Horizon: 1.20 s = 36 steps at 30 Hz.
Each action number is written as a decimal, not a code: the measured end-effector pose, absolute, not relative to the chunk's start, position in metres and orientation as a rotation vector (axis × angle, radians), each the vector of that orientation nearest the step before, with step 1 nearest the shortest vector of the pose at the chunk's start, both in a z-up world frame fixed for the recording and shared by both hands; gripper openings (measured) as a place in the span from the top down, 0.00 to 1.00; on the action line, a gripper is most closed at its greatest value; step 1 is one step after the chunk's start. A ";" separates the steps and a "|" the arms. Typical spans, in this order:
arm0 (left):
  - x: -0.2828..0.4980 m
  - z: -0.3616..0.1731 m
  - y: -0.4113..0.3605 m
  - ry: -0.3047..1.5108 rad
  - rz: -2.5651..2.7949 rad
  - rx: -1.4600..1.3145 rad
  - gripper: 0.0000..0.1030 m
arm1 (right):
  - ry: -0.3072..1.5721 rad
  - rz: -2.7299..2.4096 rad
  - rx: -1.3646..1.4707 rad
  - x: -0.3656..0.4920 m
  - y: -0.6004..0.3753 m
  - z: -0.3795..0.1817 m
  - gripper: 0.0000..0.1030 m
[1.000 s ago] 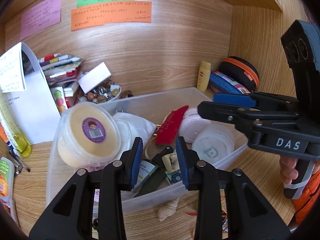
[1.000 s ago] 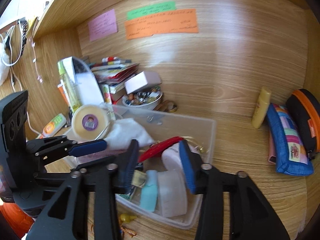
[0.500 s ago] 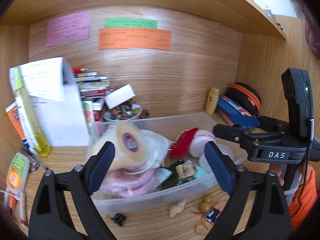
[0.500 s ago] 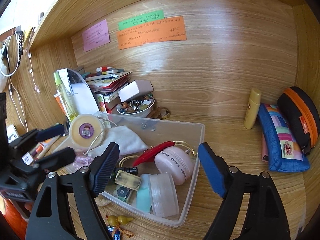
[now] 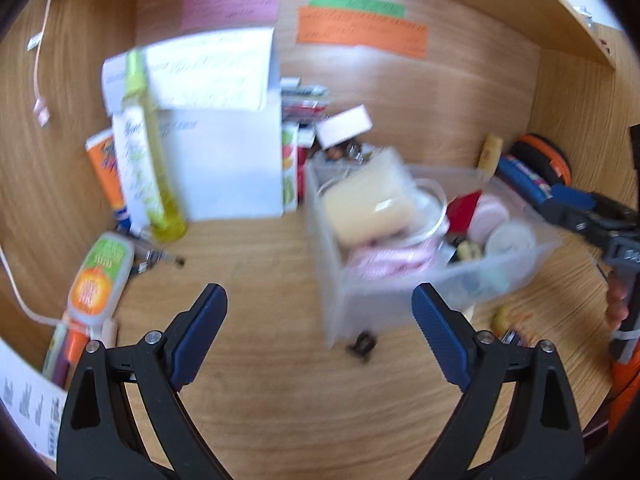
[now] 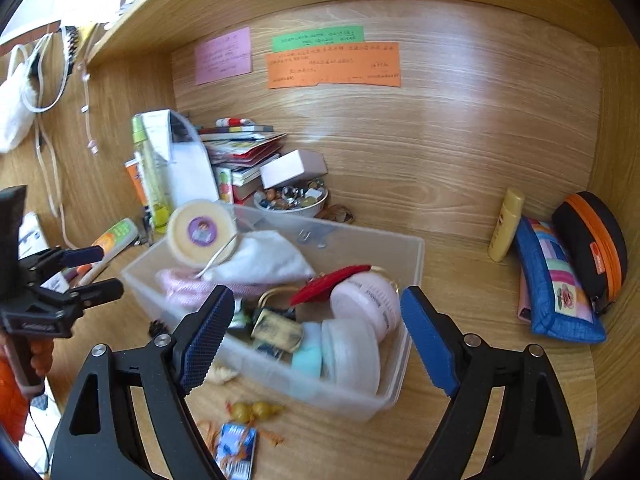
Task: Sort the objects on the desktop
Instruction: 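Withdraw both tools from the box toward the remaining desk items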
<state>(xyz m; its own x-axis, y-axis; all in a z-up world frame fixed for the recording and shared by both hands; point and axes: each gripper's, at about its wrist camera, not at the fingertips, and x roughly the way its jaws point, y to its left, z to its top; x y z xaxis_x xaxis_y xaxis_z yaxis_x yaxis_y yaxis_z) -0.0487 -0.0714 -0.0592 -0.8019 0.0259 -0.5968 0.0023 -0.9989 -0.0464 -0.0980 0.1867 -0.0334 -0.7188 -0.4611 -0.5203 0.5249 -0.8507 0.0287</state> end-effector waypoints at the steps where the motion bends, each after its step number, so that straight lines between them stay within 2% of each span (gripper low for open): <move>1: -0.045 -0.063 -0.073 -0.076 2.963 -1.000 0.08 | 0.178 -2.501 0.711 -0.092 0.187 -0.035 0.19; 14: -0.032 -0.090 -0.065 0.005 2.883 -1.102 0.09 | 0.422 -2.458 0.839 -0.044 0.197 -0.079 0.19; 16: -0.035 -0.092 -0.061 0.021 2.866 -1.121 0.12 | 0.420 -2.443 0.887 -0.044 0.201 -0.086 0.19; 18: -0.039 -0.093 -0.057 0.036 2.847 -1.134 0.23 | 0.406 -2.423 0.930 -0.046 0.203 -0.092 0.19; 22: -0.051 -0.099 -0.047 0.057 2.806 -1.178 0.33 | 0.365 -2.394 0.954 -0.049 0.199 -0.095 0.19; 24: -0.056 -0.102 -0.042 0.067 2.784 -1.200 0.45 | 0.356 -2.386 0.952 -0.052 0.193 -0.095 0.19; 26: -0.061 -0.106 -0.037 0.084 2.753 -1.234 0.50 | 0.370 -2.377 0.944 -0.054 0.184 -0.095 0.19; 34: -0.072 -0.107 -0.038 0.041 2.728 -1.282 0.51 | 0.455 -2.284 0.977 -0.064 0.146 -0.106 0.21; 36: -0.074 -0.107 -0.038 0.041 2.734 -1.287 0.55 | 0.446 -2.273 0.987 -0.067 0.145 -0.106 0.21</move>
